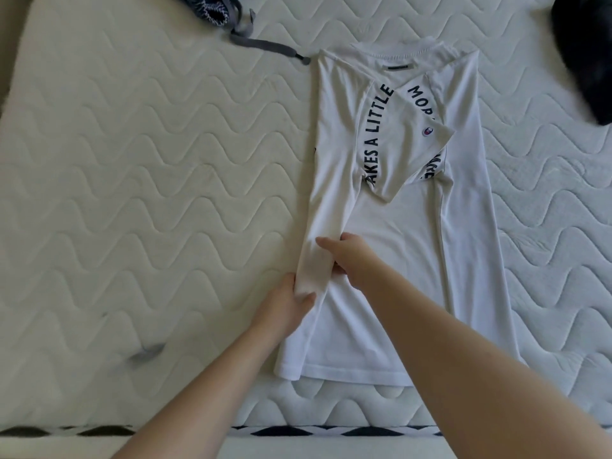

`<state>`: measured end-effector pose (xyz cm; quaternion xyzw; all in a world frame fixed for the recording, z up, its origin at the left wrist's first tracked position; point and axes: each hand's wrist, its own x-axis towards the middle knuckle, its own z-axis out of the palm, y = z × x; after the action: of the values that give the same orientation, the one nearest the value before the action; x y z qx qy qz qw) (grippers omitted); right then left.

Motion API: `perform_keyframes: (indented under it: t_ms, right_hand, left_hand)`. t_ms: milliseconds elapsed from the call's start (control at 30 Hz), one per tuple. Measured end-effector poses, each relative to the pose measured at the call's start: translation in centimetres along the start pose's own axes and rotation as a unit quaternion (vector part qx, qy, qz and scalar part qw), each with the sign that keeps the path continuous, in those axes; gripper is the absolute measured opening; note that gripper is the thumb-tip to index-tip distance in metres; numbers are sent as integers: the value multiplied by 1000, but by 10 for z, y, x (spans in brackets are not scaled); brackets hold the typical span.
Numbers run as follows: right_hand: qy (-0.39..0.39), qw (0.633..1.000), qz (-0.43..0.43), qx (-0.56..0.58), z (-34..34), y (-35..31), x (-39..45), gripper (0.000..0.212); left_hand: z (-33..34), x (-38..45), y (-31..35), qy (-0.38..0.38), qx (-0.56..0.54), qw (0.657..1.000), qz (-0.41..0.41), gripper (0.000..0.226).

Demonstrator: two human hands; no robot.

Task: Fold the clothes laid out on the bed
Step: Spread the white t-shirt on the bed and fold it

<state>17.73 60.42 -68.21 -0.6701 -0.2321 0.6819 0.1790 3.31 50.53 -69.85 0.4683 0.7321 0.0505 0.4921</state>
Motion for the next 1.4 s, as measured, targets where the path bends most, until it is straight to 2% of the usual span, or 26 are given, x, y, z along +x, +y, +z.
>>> perform_keyframes:
  t_ms: [167, 267, 333, 433, 533, 633, 767, 867, 1000, 1200, 1300, 1400]
  right_hand:
    - [-90, 992, 83, -30, 9, 27, -31, 16]
    - [-114, 988, 104, 6, 9, 46, -44, 14]
    - [-141, 984, 104, 21, 6, 57, -50, 22]
    - [-188, 977, 104, 1, 4, 74, -58, 32]
    - [-205, 975, 81, -13, 4, 91, -71, 27]
    - [-197, 980, 37, -15, 0, 106, -89, 20]
    - [-171, 985, -18, -15, -9, 117, -108, 17]
    - [-108, 992, -65, -28, -21, 122, -116, 15]
    - [-13, 992, -94, -78, -42, 134, -119, 9]
    - [35, 984, -100, -143, -56, 151, -115, 17]
    - [60, 967, -118, -218, -60, 158, -111, 16]
    - [37, 967, -101, -233, -63, 165, -112, 36]
  left_hand:
    - [-7, -35, -17, -38, -22, 999, 16, 46]
    - [-11, -60, -30, -87, -162, 983, 25, 50]
    - [-10, -74, -43, -123, -218, 968, 23, 60]
    - [1, -91, -64, -130, -199, 970, 50, 64]
    - [20, -106, -72, -74, -119, 985, 97, 69]
    - [46, -114, -71, 26, -82, 990, 115, 77]
    - [71, -118, -46, 170, -107, 979, 47, 55]
    - [81, -120, -37, 223, -67, 972, 22, 51]
    - [84, -124, -37, 221, 66, 972, 36, 56]
    - [86, -127, -37, 197, 193, 957, 93, 56]
    - [88, -127, -35, 204, 246, 940, 115, 52]
    - [92, -131, -36, 217, 300, 917, 147, 51]
